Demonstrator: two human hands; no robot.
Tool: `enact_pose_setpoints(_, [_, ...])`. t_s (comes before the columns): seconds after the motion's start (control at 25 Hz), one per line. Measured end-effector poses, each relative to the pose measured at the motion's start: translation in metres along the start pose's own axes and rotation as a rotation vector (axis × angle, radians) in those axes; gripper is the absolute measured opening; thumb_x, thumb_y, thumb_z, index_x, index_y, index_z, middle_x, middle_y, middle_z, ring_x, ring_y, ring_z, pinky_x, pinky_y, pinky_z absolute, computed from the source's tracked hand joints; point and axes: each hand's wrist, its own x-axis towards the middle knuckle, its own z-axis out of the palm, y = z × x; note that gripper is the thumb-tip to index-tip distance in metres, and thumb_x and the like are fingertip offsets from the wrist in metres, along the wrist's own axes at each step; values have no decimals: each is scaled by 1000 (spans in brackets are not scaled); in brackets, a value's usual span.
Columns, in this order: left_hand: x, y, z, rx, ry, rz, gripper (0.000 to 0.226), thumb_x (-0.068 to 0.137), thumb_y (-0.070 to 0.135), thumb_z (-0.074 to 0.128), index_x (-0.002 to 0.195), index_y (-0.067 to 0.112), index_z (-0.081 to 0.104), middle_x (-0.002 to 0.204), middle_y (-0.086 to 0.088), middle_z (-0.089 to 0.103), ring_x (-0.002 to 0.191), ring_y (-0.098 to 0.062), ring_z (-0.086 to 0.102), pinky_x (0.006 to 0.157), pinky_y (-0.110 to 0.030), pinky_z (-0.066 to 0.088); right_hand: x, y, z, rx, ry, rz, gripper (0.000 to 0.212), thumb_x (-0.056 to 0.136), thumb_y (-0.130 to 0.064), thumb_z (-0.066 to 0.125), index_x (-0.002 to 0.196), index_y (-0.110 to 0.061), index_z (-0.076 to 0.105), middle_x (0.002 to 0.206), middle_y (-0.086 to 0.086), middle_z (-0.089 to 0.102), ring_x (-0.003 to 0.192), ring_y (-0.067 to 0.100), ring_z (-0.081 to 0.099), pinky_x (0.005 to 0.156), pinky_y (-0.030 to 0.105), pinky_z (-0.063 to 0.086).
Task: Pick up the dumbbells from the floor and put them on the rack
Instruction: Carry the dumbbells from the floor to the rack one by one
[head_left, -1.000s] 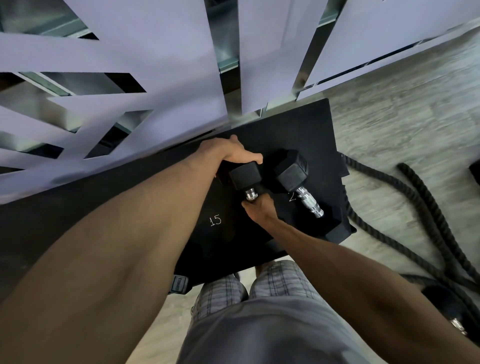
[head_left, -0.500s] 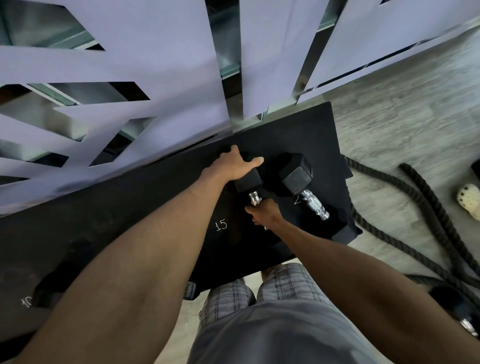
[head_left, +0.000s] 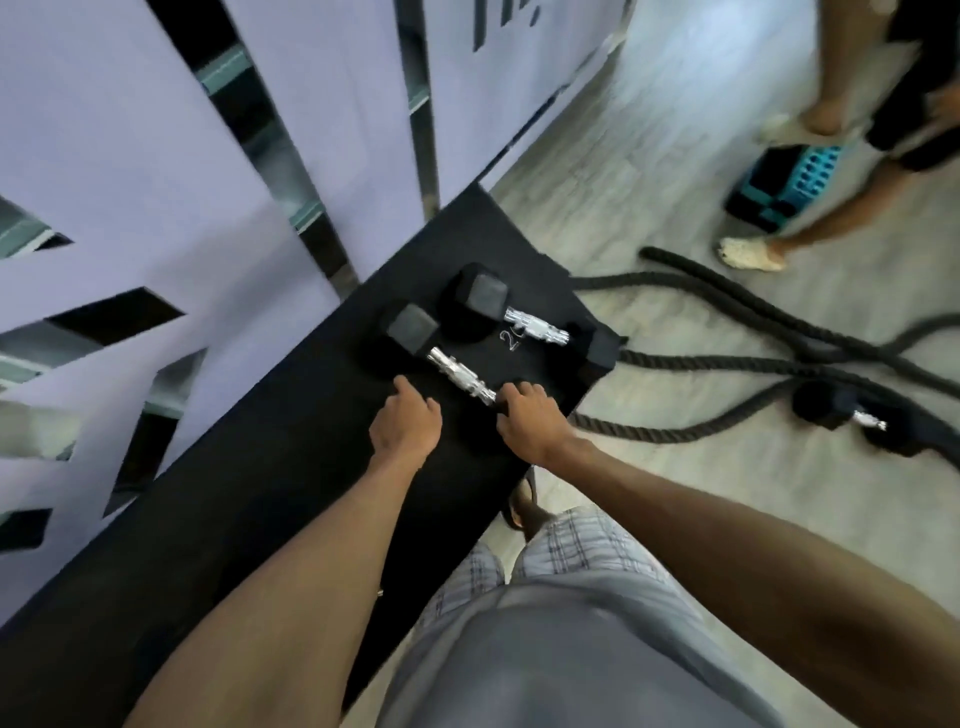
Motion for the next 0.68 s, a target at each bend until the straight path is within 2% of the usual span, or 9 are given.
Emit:
enact_pose_setpoints(0.08, [-25, -1, 23, 119, -150, 128, 41, 97, 33, 46, 129, 9, 48, 123, -16, 62, 112, -34, 61, 90, -42, 49, -47, 13, 16, 37, 11, 54, 32, 91, -22, 48, 120, -8, 52, 121, 17, 56, 116, 37, 49, 95, 45, 44])
enact_pose_setpoints(0.24, [-68, 2, 62, 327, -437, 349, 31, 93, 39, 48, 108, 13, 56, 98, -10, 69, 83, -27, 71, 80, -39, 59, -130, 50, 51, 144, -125, 196, 30, 94, -24, 46, 117, -7, 54, 118, 20, 60, 111, 39, 56, 90, 44, 49])
enact_pose_setpoints(0.32, [-88, 8, 82, 411, -500, 431, 28, 94, 37, 49, 107, 13, 56, 102, -10, 67, 86, -27, 70, 79, -38, 59, -172, 70, 68, 201, -143, 247, 31, 96, -23, 46, 117, -3, 55, 117, 21, 62, 109, 39, 58, 88, 43, 50])
enact_pose_setpoints(0.56, [-163, 31, 155, 664, -605, 629, 30, 96, 35, 46, 111, 10, 55, 112, -11, 63, 100, -29, 65, 77, -34, 51, -300, 126, 131, 405, -60, 520, 31, 96, -22, 44, 115, 0, 55, 111, 24, 65, 104, 40, 60, 85, 45, 50])
enact_pose_setpoints(0.68, [-222, 45, 201, 789, -653, 738, 22, 97, 34, 47, 102, 13, 51, 107, -7, 61, 89, -23, 58, 72, -31, 45, -381, 152, 173, 537, -19, 667, 29, 96, -21, 43, 114, -1, 55, 108, 21, 65, 100, 38, 62, 85, 44, 52])
